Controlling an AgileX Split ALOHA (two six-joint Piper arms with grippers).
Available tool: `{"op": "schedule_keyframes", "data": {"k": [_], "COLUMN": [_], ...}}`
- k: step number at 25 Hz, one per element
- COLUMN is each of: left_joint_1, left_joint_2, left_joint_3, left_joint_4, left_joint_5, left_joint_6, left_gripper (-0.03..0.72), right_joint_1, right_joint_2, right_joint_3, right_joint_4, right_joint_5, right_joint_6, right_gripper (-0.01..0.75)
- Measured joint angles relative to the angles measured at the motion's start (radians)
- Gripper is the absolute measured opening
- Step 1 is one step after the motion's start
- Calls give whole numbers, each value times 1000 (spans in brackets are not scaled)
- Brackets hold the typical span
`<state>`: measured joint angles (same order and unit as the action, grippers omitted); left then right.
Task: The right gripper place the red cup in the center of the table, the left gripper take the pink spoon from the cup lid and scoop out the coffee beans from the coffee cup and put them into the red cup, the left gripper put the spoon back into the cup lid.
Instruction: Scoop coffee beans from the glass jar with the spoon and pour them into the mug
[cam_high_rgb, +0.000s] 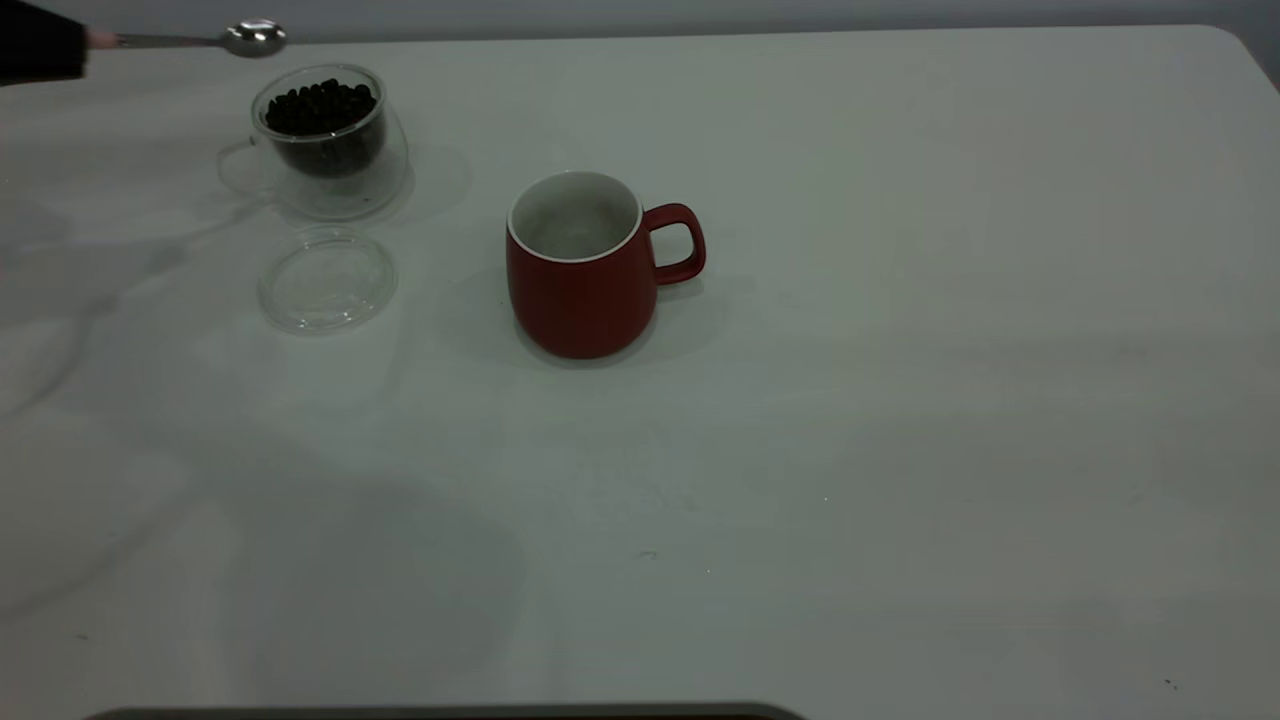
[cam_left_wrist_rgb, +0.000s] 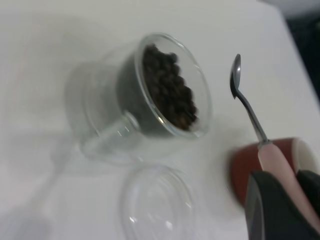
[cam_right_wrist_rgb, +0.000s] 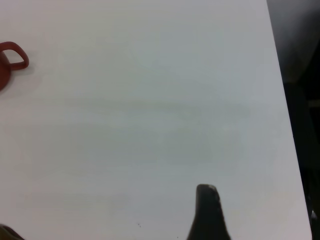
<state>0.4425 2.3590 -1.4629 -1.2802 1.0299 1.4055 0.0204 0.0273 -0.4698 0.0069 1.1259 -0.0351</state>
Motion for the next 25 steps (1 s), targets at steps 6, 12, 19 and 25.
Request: {"op": "schedule_keyframes", "data": {"k": [6,12,19,25], "left_joint_1": [-95,-122,-157,-171], "left_joint_2": [0,0,10,41], "left_joint_3": [-43,-50,-51,-51], "left_joint_4": [65,99,112,109], "left_joint_5": [-147,-236,-308,-296], "left_joint_6": [5,15,38,24], "left_gripper": [118,118,118,118], "right_joint_1": [0,0,0,0], "right_joint_2": [0,0,0,0], "right_joint_3": [0,0,0,0], "right_joint_4": [0,0,0,0], "right_joint_5": [0,0,0,0], "right_joint_6": [0,0,0,-1], "right_gripper": [590,590,590,590]}}
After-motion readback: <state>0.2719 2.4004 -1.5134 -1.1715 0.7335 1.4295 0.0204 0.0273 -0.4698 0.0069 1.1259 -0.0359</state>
